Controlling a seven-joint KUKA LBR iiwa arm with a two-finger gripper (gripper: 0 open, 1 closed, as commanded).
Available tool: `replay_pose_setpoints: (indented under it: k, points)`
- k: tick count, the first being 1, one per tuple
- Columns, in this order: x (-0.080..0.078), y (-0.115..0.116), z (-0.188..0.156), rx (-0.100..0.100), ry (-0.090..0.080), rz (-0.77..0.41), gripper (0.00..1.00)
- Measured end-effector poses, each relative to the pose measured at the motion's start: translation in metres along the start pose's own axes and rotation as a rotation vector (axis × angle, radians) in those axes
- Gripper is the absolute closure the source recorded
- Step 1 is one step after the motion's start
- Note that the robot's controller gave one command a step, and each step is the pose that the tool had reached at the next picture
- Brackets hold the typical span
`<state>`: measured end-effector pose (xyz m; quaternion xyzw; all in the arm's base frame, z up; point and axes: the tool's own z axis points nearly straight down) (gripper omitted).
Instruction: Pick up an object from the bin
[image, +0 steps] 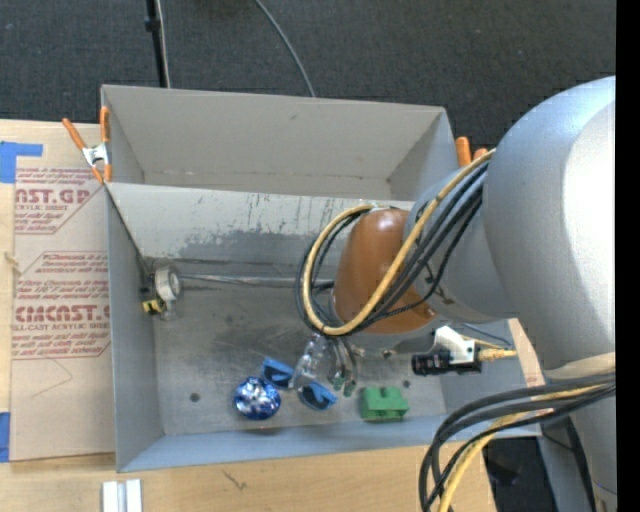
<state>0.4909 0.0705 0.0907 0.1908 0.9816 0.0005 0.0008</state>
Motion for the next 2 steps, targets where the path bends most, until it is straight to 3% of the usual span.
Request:
replay_pose_setpoints:
  k: [1, 2]
  points:
    - [-0.001, 0.001, -0.094, -0.003, -0.006, -0.001, 1.00]
    - [-0.001, 0.002, -0.108, 0.000, 0.000, -0.002, 1.00]
